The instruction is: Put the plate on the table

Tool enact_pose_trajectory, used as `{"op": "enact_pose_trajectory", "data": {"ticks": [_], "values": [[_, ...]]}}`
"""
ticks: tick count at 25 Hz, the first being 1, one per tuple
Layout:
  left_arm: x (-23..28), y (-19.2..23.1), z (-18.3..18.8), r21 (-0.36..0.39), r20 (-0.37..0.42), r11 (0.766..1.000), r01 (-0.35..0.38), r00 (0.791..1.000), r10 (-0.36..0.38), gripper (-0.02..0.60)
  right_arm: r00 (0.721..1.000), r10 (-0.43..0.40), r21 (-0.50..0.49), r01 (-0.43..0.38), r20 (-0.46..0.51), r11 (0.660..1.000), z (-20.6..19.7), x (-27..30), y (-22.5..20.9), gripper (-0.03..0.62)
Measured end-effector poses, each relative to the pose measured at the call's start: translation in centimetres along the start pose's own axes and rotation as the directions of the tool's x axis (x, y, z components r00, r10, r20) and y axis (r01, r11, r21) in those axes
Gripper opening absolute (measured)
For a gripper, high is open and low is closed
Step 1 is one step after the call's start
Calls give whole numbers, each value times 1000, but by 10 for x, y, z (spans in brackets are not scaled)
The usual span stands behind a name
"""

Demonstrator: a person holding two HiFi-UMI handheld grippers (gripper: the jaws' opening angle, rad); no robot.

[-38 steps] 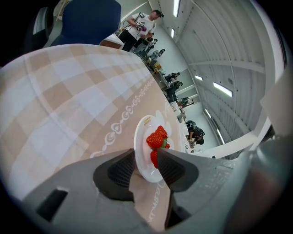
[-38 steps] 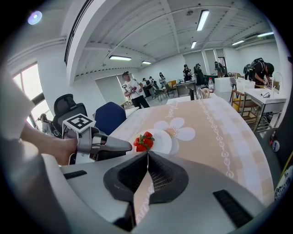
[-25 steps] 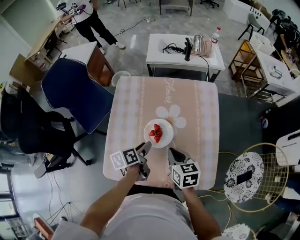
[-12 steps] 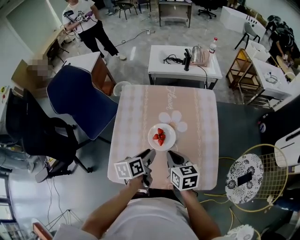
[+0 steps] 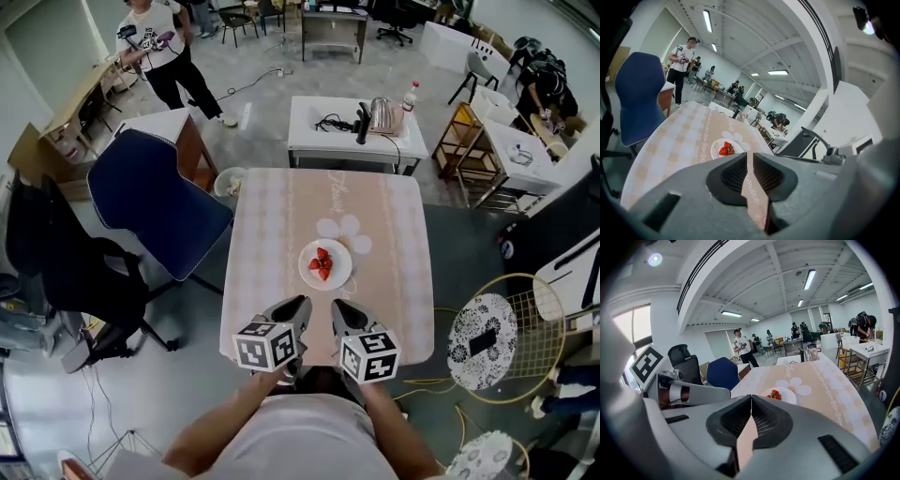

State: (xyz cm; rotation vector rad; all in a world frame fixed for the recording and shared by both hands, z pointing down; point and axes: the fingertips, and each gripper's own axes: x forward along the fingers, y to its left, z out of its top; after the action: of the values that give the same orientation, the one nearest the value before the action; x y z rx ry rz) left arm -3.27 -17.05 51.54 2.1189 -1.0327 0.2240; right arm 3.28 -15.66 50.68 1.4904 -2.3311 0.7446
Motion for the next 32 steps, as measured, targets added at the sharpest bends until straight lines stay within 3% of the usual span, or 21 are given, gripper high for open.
{"op": "enact_pose_trajectory", "data": {"ticks": [11,23,32], "values": [[-49,-18,-3,157,51,986,48,997,-57,19,998,-26,-28,28,55,999,-8,-29,48,5],[-95,-11,-21,230,50,972,48,997,-61,6,995,9,-71,-2,99,997,-14,-43,106,5],[-105,-12,-22,262,47,964,54,997,-69,6,993,6,-92,5,114,996,-13,-45,117,5]]}}
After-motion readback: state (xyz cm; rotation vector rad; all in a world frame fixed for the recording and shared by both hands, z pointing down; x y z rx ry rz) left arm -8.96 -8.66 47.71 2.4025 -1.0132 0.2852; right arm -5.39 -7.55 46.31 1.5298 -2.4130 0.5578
